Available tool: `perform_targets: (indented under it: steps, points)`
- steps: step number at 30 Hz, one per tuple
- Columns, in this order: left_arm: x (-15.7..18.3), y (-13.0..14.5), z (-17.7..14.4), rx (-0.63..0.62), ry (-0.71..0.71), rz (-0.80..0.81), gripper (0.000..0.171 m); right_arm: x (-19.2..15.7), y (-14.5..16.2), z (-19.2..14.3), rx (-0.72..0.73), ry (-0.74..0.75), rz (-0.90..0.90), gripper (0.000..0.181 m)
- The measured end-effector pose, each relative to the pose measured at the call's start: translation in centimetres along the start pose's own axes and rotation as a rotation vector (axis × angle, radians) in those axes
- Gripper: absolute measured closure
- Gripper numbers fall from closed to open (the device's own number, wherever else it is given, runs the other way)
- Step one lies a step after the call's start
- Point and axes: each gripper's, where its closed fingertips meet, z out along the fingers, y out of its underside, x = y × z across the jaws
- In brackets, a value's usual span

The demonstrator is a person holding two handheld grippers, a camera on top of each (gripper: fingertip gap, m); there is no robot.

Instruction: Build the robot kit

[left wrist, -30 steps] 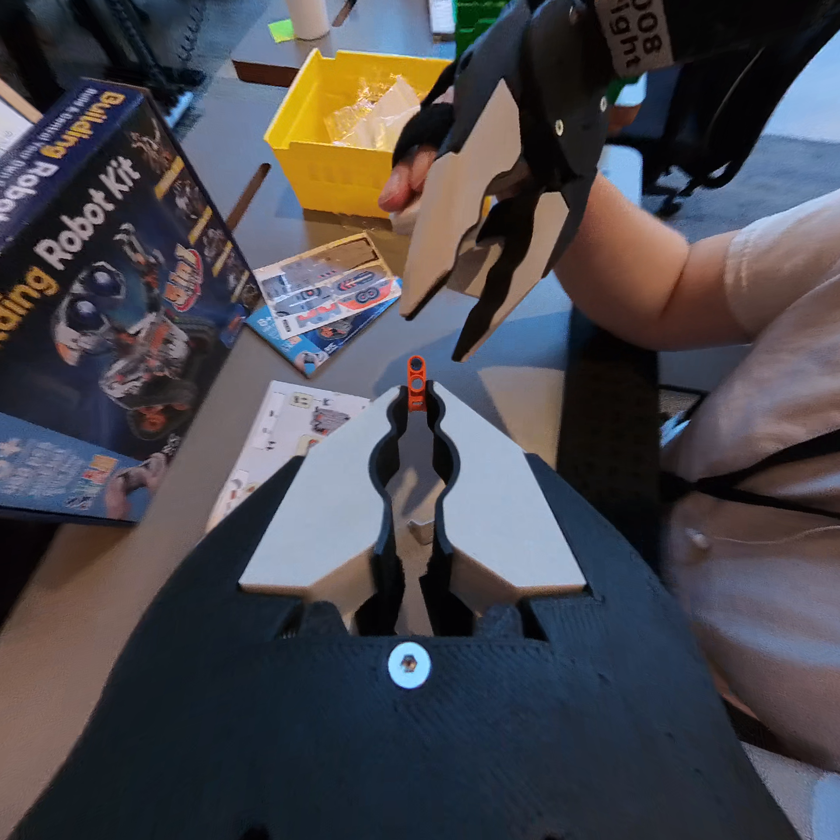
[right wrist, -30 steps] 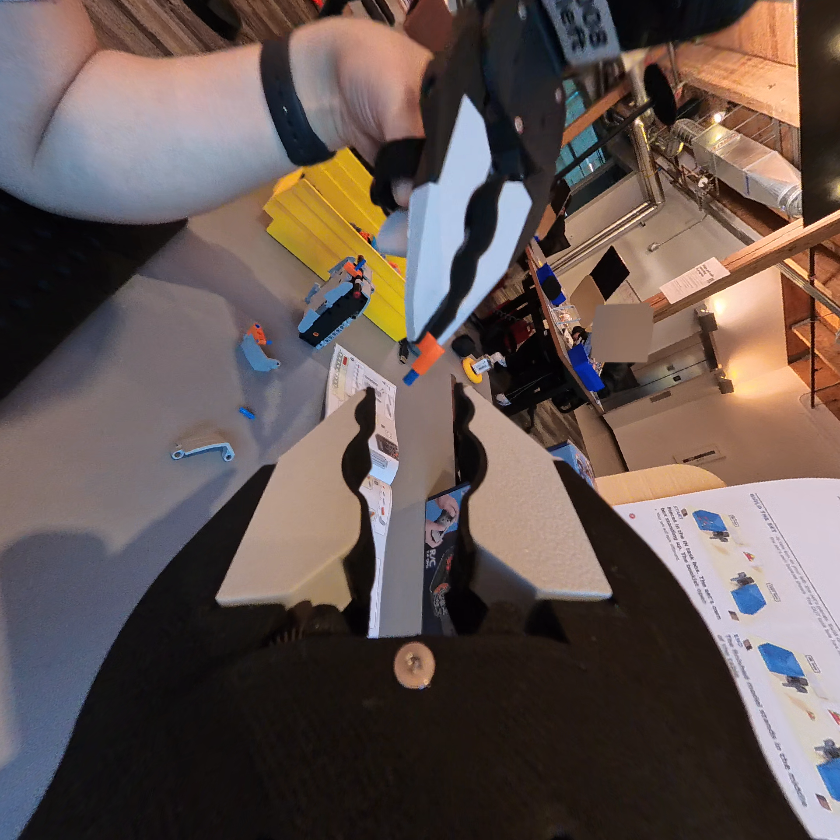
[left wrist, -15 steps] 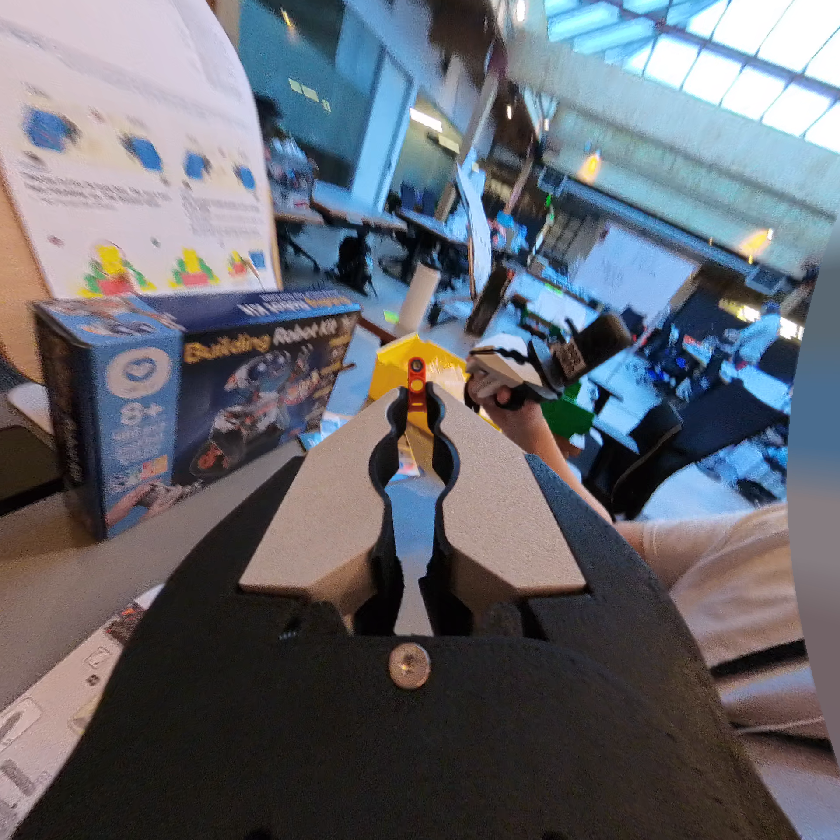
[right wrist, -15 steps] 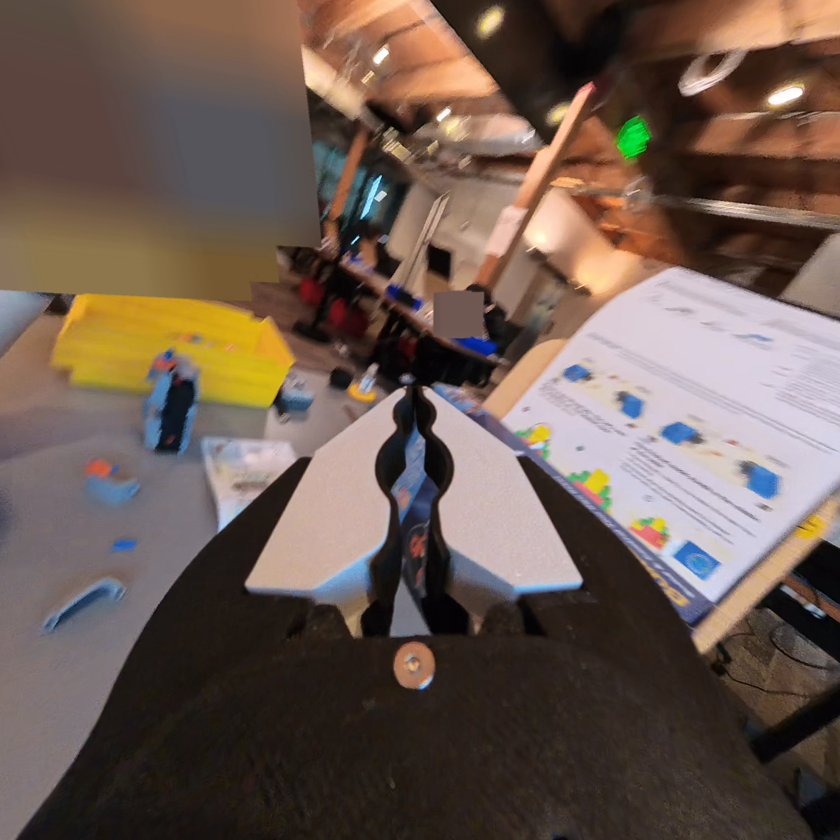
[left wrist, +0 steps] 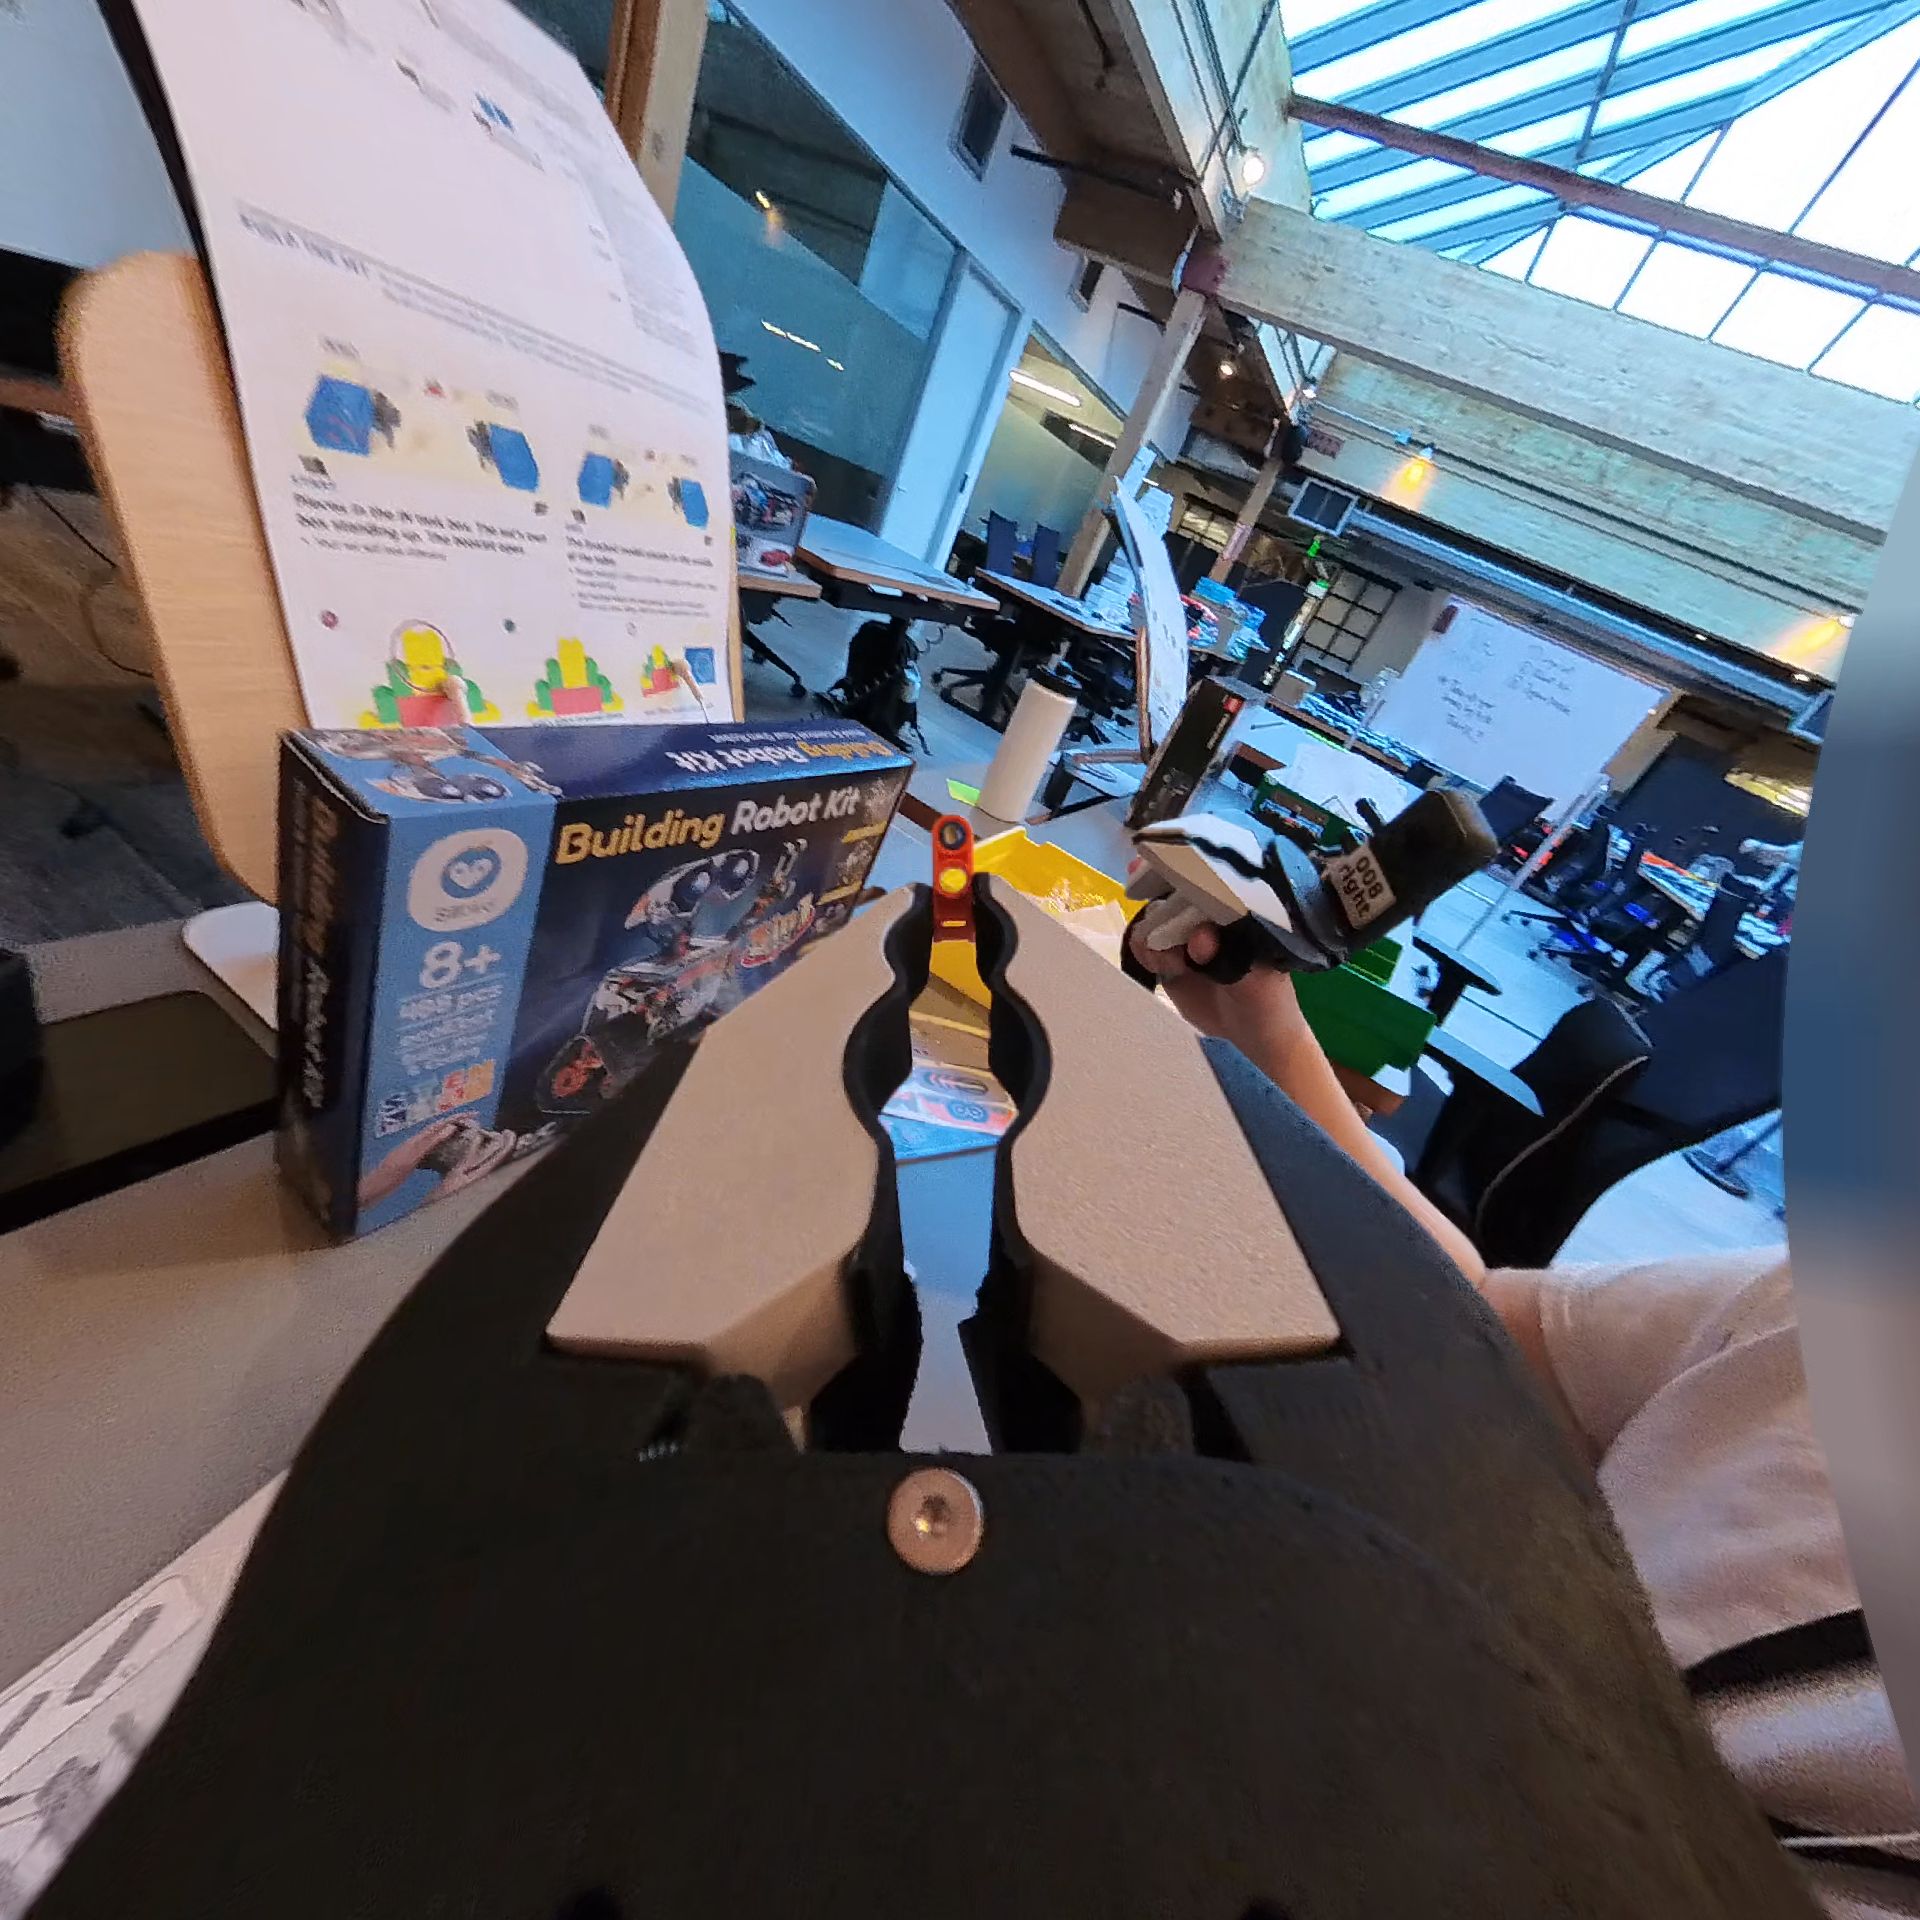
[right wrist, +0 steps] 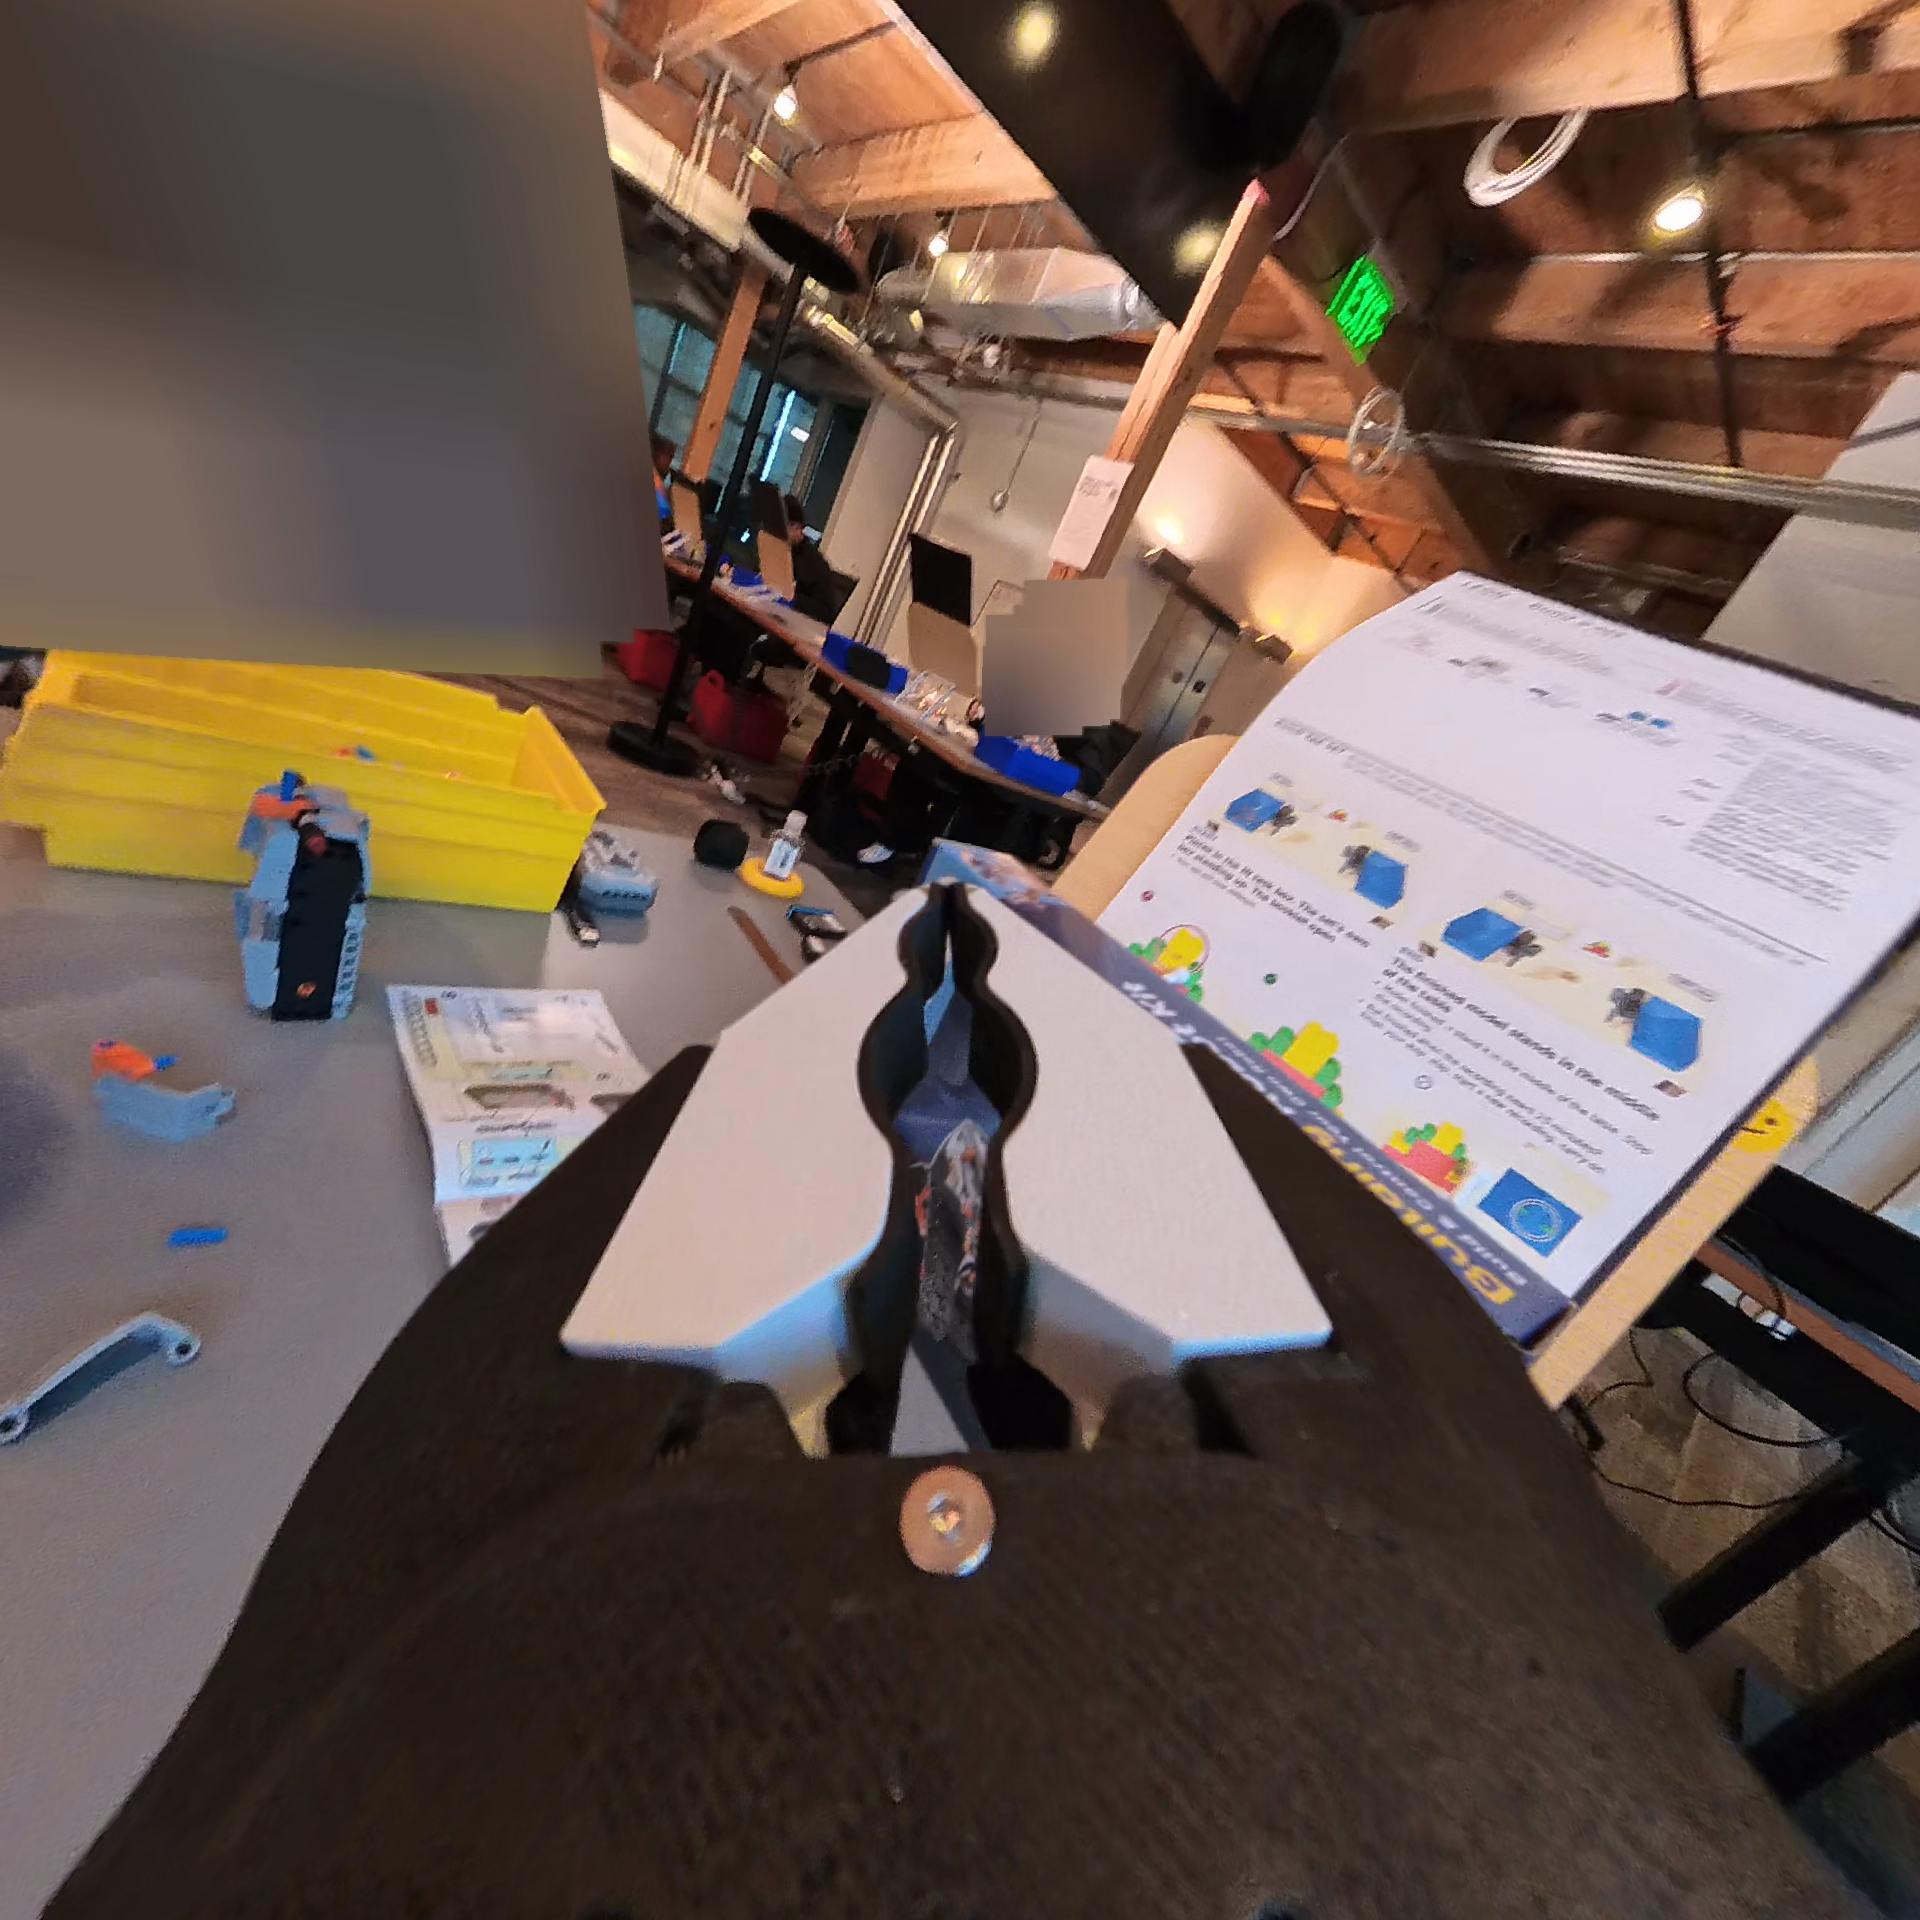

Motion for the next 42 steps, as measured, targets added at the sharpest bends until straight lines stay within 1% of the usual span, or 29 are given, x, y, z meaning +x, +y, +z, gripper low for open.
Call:
perform_targets:
  steps: [2,6,9,12,14,16,18,20,21,24,26,27,29,31,32,34,37,39,42]
  points:
    - [0.0,0.9,1.4,-0.024,0.034,-0.03,0.166,-0.8,0.5,0.3,-0.024,-0.036,-0.018,0.181]
    - [0.7,2.8,5.1,-0.048,0.138,-0.091,0.166,-1.3,1.7,1.1,-0.078,-0.037,-0.06,0.181]
    - [0.8,4.4,7.3,-0.092,0.171,-0.111,0.166,-1.6,1.8,1.5,-0.064,-0.033,-0.083,0.181]
    - [0.7,5.8,8.5,-0.136,0.194,-0.128,0.166,-1.8,1.8,1.9,-0.054,-0.032,-0.078,0.181]
    - [0.9,6.2,8.9,-0.147,0.212,-0.139,0.166,-2.1,1.9,2.2,-0.059,-0.05,-0.048,0.181]
    - [0.9,7.0,9.2,-0.191,0.215,-0.137,0.166,-2.4,2.0,2.3,-0.059,-0.064,-0.036,0.181]
    - [1.3,8.2,9.2,-0.274,0.238,-0.134,0.166,-3.0,2.2,2.3,-0.066,-0.099,-0.042,0.181]
    - [1.6,9.6,8.9,-0.368,0.261,-0.124,0.166,-4.4,2.9,2.2,-0.11,-0.191,-0.024,0.181]
    - [1.6,10.4,8.6,-0.423,0.27,-0.102,0.166,-5.1,3.5,2.2,-0.149,-0.229,-0.021,0.181]
    - [1.3,13.2,7.6,-0.602,0.258,0.036,0.166,-6.9,6.5,2.4,-0.283,-0.325,-0.042,0.181]
    - [1.6,14.8,6.9,-0.703,0.274,0.06,0.166,-7.9,8.0,2.7,-0.33,-0.364,-0.059,0.181]
    - [1.9,15.2,6.6,-0.729,0.289,0.057,0.165,-8.5,8.0,2.8,-0.312,-0.388,-0.07,0.18]
    - [2.5,15.7,6.3,-0.762,0.325,0.026,0.166,-10.6,6.6,2.9,-0.225,-0.475,-0.078,0.157]
    - [3.0,16.4,5.5,-0.814,0.365,-0.021,0.166,-13.2,5.5,2.5,-0.169,-0.579,-0.129,0.143]
    - [3.3,16.9,5.0,-0.847,0.388,-0.052,0.166,-14.1,5.4,2.5,-0.171,-0.606,-0.165,0.142]
    - [4.0,17.7,4.0,-0.917,0.439,-0.137,0.165,-15.6,5.3,2.7,-0.184,-0.638,-0.224,0.135]
    - [4.2,18.1,3.5,-0.949,0.469,-0.229,0.165,-17.0,4.6,3.2,-0.155,-0.652,-0.282,0.134]
    - [4.3,17.8,3.5,-0.933,0.486,-0.257,0.165,-17.8,4.3,3.2,-0.147,-0.681,-0.273,0.138]
    - [5.1,17.6,2.8,-0.935,0.546,-0.281,0.165,-18.1,4.7,3.2,-0.173,-0.69,-0.298,0.141]
